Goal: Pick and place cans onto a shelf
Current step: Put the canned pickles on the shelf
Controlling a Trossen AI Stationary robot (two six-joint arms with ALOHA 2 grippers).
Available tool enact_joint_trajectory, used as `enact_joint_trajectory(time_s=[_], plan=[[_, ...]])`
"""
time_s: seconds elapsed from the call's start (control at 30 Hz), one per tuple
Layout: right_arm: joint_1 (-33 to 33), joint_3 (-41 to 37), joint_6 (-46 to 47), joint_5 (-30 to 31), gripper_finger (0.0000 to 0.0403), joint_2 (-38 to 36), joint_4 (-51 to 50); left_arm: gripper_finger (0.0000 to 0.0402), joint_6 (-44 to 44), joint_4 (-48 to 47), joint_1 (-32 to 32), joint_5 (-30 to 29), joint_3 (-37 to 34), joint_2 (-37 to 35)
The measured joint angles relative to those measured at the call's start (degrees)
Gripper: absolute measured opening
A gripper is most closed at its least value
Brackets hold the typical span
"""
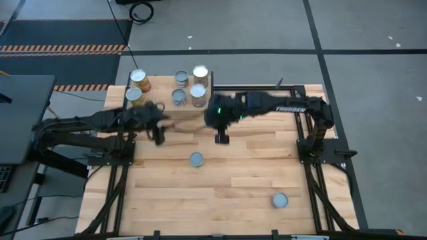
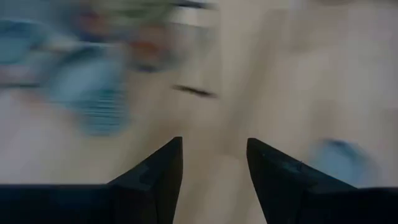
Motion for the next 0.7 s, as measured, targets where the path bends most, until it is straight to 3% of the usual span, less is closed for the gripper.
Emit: enact_joint_trajectory(time_s=[0.1, 0.23, 0.37, 0.53, 0.7], plan=[[3.6, -6.7, 1.6, 0.0, 0.0004, 0.0, 3.0, 0.0183, -3.5, 0.3, -8.1, 4.6, -2.6, -1.5], [7.7, -18.2, 6.7, 0.4, 0.0004, 0.1, 13.7, 0.0183, -6.8, 1.8, -19.7, 4.4, -6.8, -1.4], [10.6, -28.6, 11.6, 6.7, 0.0007, 0.1, 25.5, 0.0183, -9.3, 7.9, -28.2, 3.5, -11.3, -0.1], [11.6, -37.8, 14.7, 10.4, 0.0034, 0.1, 37.2, 0.0189, -12.7, 13.1, -33.0, 2.7, -15.5, 1.3], [11.9, -43.7, 14.9, 10.9, 0.0065, 0.1, 46.9, 0.0233, -16.2, 19.2, -34.5, 2.6, -20.4, 1.7]])
